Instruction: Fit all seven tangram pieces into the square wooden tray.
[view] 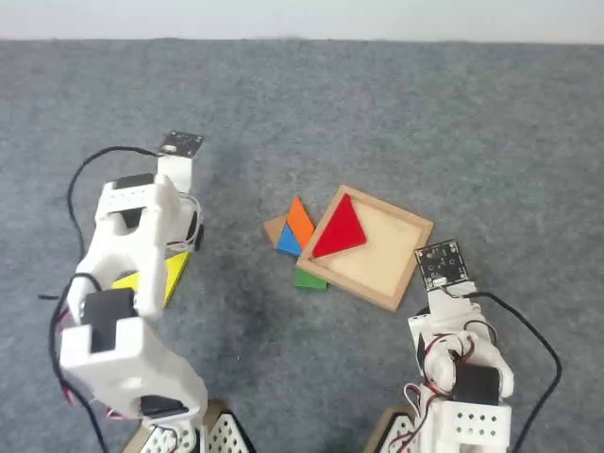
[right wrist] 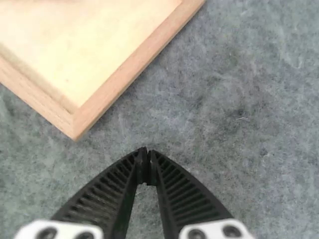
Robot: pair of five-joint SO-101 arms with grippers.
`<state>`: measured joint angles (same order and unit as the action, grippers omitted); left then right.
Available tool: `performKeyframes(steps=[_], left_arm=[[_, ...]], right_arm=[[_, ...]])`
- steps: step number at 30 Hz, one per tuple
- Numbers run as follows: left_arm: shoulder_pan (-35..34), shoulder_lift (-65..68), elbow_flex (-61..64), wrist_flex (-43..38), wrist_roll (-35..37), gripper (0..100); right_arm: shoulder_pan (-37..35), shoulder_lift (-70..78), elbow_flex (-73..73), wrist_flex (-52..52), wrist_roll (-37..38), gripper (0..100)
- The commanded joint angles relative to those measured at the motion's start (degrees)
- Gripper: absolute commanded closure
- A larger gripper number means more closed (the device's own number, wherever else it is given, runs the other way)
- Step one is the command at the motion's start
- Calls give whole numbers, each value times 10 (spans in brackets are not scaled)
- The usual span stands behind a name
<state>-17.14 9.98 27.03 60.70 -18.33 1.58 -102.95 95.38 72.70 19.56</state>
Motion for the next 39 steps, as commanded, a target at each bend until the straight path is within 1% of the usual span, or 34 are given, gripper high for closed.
performKeyframes(steps=[1, 3, 6, 7, 9, 11, 13, 14, 15, 19, 22, 27, 30, 34, 39], left_arm=[[-9, -91, 11, -13, -69, 966], [-24, -142, 27, -11, -105, 981], [-57, -234, 56, 4, -142, 983], [-66, -265, 67, 21, -159, 982], [-78, -332, 99, 76, -215, 976], [-86, -388, 138, 133, -290, 924], [-107, -433, 185, 152, -358, 832], [-122, -447, 204, 149, -385, 794], [-141, -457, 218, 134, -405, 780], [-196, -440, 254, 52, -438, 783], [-207, -385, 261, 47, -473, 783], [-203, -263, 228, 18, -470, 787], [-193, -186, 181, 14, -436, 792], [-160, -111, 116, 12, -388, 816], [-83, -80, 75, 11, -320, 819]], right_arm=[[-3, -11, 11, 7, -1, 991], [-3, -11, 11, 7, -1, 991], [-3, -11, 11, 7, -1, 991], [-3, -11, 11, 7, -1, 991], [-3, -11, 11, 7, -1, 991], [-3, -11, 11, 7, -1, 991], [-3, -11, 11, 7, -1, 991], [-3, -11, 11, 7, -1, 991], [-3, -11, 11, 7, -1, 991], [-3, -11, 11, 7, -1, 991], [-3, -11, 11, 7, -1, 991], [-3, -11, 11, 7, -1, 991], [-3, -11, 11, 7, -1, 991], [-3, -11, 11, 7, -1, 991], [-3, -11, 11, 7, -1, 991]])
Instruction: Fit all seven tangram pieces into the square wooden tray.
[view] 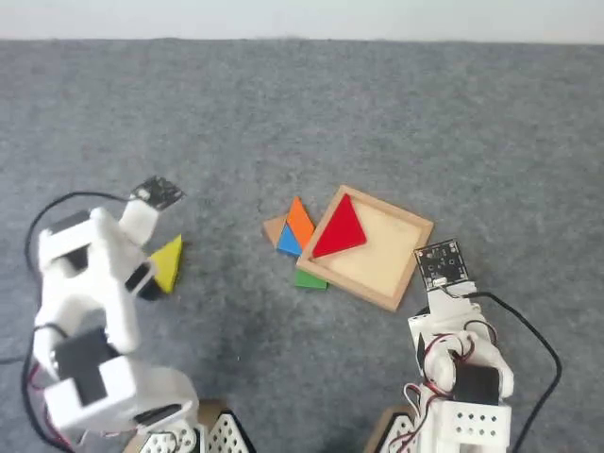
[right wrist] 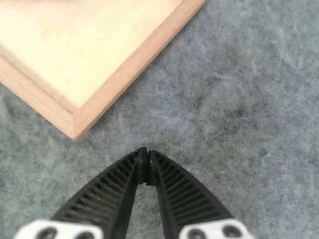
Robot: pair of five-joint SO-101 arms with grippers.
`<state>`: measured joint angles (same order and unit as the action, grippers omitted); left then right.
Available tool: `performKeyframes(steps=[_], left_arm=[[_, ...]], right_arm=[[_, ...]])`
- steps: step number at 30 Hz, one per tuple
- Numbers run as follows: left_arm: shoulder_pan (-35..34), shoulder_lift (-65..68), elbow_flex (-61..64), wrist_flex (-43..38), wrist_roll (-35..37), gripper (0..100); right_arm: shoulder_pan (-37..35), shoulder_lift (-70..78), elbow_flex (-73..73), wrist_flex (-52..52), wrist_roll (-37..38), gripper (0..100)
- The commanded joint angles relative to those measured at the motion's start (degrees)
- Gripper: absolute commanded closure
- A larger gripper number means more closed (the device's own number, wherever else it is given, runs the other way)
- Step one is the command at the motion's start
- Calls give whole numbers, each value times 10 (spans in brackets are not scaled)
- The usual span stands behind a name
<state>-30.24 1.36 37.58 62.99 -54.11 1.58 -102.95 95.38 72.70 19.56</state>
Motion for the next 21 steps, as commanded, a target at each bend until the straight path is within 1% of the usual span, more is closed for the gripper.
performKeyframes(steps=[1, 5, 8, 11, 14, 16, 17, 19, 21], left_arm=[[67, 6, -33, -11, 51, 819], [135, 6, -36, -24, 103, 819], [163, 7, -36, -41, 135, 819], [168, -1, -48, -43, 163, 819], [143, -28, -63, -40, 193, 808], [124, -48, -62, -34, 192, 784], [113, -54, -65, -19, 185, 777], [94, -59, -67, 16, 135, 776], [74, -49, -69, 33, 98, 771]], right_arm=[[-3, -11, 11, 7, -1, 991], [-3, -11, 11, 7, -1, 991], [-3, -11, 11, 7, -1, 991], [-3, -11, 11, 7, -1, 991], [-3, -11, 11, 7, -1, 991], [-3, -11, 11, 7, -1, 991], [-3, -11, 11, 7, -1, 991], [-3, -11, 11, 7, -1, 991], [-3, -11, 11, 7, -1, 991]])
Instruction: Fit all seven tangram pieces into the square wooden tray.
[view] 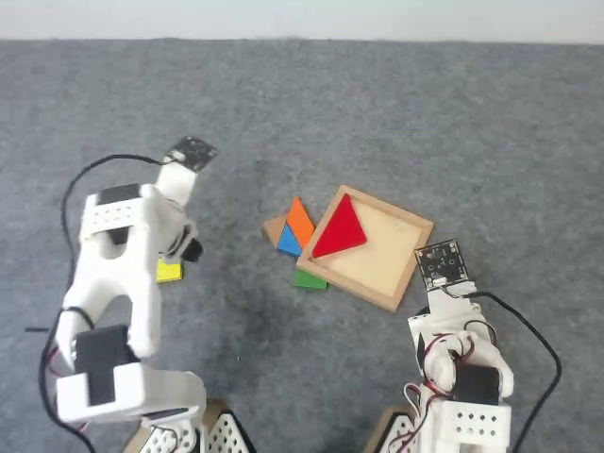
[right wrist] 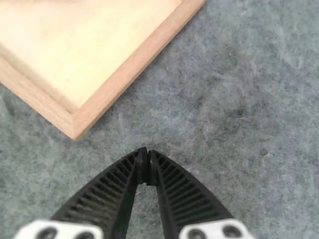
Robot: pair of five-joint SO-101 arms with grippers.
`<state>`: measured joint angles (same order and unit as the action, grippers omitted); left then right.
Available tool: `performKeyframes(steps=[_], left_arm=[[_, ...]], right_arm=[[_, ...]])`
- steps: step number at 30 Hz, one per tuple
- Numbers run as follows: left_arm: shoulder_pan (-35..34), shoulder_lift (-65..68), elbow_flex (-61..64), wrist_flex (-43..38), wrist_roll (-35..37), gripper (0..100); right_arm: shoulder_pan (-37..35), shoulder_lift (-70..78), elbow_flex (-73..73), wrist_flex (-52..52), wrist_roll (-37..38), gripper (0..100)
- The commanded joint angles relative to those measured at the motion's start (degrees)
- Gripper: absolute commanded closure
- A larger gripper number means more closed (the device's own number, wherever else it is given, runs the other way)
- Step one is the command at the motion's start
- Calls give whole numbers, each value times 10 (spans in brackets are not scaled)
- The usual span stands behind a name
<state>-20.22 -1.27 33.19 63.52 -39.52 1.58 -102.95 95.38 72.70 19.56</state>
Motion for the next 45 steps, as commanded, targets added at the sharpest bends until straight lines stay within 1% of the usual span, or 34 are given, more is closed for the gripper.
performKeyframes(steps=[1, 6, 11, 15, 17, 19, 22, 24, 28, 30, 33, 36, 38, 42, 45], left_arm=[[-36, -13, -26, 25, -60, 771], [-82, 52, -43, -54, -69, 771], [-87, 117, -66, -57, -114, 771], [-83, 138, -66, -88, -117, 771], [-70, 154, -66, -85, -120, 771], [-63, 167, -73, -58, -152, 771], [-64, 190, -119, 41, -205, 774], [-69, 193, -147, 96, -216, 776], [-90, 193, -178, 144, -222, 776], [-91, 195, -176, 165, -245, 775], [-85, 200, -175, 171, -250, 773], [-70, 200, -175, 164, -240, 775], [-48, 200, -175, 161, -201, 776], [23, 195, -178, 151, -115, 776], [67, 194, -178, 125, -55, 811]], right_arm=[[-3, -11, 11, 7, -1, 991], [-3, -11, 11, 7, -1, 991], [-3, -11, 11, 7, -1, 991], [-3, -11, 11, 7, -1, 991], [-3, -11, 11, 7, -1, 991], [-3, -11, 11, 7, -1, 991], [-3, -11, 11, 7, -1, 991], [-3, -11, 11, 7, -1, 991], [-3, -11, 11, 7, -1, 991], [-3, -11, 11, 7, -1, 991], [-3, -11, 11, 7, -1, 991], [-3, -11, 11, 7, -1, 991], [-3, -11, 11, 7, -1, 991], [-3, -11, 11, 7, -1, 991], [-3, -11, 11, 7, -1, 991]])
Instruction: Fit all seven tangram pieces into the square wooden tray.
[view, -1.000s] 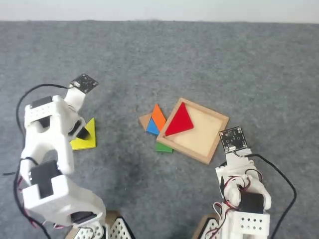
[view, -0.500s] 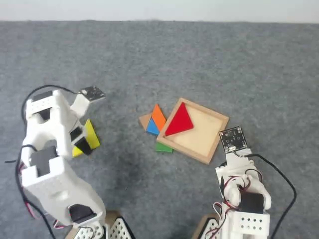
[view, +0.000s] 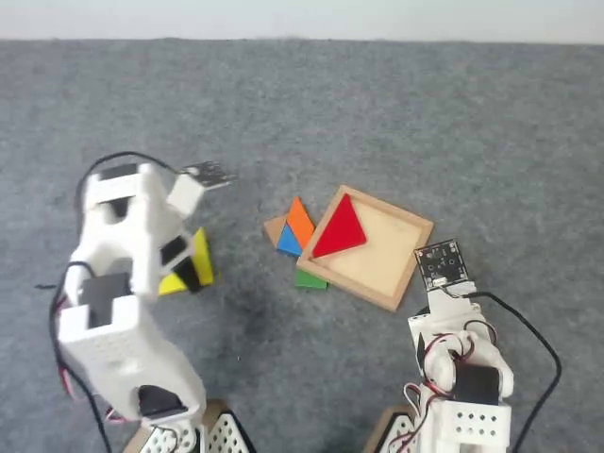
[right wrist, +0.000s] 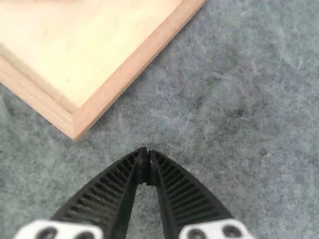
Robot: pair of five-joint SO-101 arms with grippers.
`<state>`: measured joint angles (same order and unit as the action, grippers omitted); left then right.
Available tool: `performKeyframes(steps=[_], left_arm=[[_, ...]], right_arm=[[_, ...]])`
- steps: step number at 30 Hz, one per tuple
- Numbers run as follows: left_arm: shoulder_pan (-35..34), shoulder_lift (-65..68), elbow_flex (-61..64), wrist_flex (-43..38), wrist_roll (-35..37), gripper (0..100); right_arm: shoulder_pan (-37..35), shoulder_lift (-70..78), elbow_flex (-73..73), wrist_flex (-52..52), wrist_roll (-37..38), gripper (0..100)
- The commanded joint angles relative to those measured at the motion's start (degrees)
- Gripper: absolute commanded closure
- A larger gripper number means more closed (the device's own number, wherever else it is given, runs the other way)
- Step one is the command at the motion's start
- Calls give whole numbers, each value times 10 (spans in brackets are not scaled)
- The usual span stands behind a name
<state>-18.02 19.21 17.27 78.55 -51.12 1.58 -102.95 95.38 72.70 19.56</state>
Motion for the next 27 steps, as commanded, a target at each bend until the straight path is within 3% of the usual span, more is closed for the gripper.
performKeyframes(steps=[1, 9, 15, 21, 27], left_arm=[[55, -11, -19, -33, 82, 818], [85, -11, -15, -73, 180, 819], [92, -11, 19, -121, 207, 819], [54, -82, 29, -148, 348, 821], [55, -206, 82, -178, 426, 818]], right_arm=[[-3, -11, 11, 7, -1, 991], [-3, -11, 11, 7, -1, 991], [-3, -11, 11, 7, -1, 991], [-3, -11, 11, 7, -1, 991], [-3, -11, 11, 7, -1, 991]])
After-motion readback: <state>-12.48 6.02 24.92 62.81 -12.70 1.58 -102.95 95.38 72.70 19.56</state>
